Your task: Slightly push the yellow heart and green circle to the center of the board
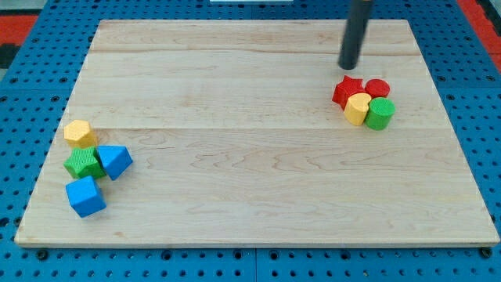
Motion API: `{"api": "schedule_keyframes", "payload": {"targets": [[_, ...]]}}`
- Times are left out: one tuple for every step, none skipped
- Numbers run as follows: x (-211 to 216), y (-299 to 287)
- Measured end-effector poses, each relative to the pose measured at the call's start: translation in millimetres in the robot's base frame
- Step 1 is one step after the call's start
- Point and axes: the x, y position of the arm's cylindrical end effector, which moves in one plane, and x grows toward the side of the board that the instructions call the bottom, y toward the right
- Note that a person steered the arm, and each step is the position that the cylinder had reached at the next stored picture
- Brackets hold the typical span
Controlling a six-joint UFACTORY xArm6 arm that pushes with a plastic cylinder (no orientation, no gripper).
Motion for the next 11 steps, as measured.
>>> {"api": "schedule_keyframes", "payload": {"targets": [[36,80],[104,90],[101,7],[100,-73],[106,-74],[118,-28],[113,18],[164,1],[174,-75],[174,-52],[171,15]]}}
